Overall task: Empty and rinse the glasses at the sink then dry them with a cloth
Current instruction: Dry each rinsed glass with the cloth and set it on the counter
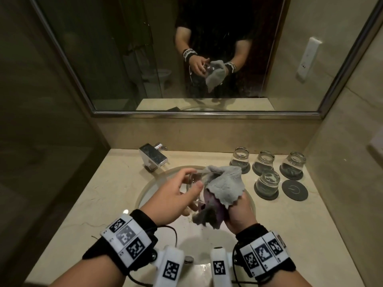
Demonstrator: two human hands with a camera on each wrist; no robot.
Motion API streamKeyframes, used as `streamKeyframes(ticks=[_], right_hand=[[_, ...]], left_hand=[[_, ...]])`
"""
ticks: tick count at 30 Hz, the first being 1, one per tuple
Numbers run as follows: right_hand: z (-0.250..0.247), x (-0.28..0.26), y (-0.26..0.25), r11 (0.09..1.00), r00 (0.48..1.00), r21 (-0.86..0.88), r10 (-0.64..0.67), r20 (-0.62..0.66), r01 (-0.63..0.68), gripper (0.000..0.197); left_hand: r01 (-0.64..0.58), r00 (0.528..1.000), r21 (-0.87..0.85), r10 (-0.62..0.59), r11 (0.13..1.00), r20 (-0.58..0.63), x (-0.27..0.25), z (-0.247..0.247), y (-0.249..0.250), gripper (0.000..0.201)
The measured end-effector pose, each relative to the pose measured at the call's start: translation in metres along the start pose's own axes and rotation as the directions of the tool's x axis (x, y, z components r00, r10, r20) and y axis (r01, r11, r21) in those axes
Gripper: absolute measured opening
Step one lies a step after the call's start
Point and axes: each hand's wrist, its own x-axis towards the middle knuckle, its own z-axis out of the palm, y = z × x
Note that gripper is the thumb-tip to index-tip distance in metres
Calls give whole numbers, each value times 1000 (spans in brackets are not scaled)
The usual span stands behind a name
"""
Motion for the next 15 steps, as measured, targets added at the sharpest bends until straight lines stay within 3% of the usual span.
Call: streamKeyframes(ticks=[1, 2, 4, 6, 9, 10, 12, 15], right_hand=[[1, -1, 0, 1000, 1000, -27, 1, -2, -1, 23], [0, 0, 2, 1000, 1000, -11, 7, 14, -7, 29], [-4, 2, 4, 998, 999, 48, 43, 28, -45, 65], [-4, 3, 5, 993, 998, 108, 49, 44, -54, 76], [-2, 1, 2, 996, 997, 86, -9, 73, 3, 64], [-1, 1, 2, 998, 997, 60, -17, 70, 12, 56], [-4, 4, 5, 997, 998, 72, -3, 60, -2, 57], [-8, 8, 6, 982, 994, 162, 87, 58, -96, 48]], left_hand=[[4, 1000, 16, -4, 1000, -7, 1, 0, 0, 39], [-31, 999, 53, 32, 998, -17, 1, -1, -1, 36], [-182, 983, 188, 185, 965, 6, 0, -1, 0, 43], [-227, 974, 191, 227, 955, 20, -1, -2, -2, 52], [-7, 1000, 3, 7, 1000, -26, 1, -3, 4, 59], [17, 999, -25, -18, 1000, -41, 4, -3, 0, 54], [-24, 999, 72, 27, 997, -38, 4, -5, 0, 38], [-207, 977, 244, 211, 947, 10, 3, -6, -1, 54]])
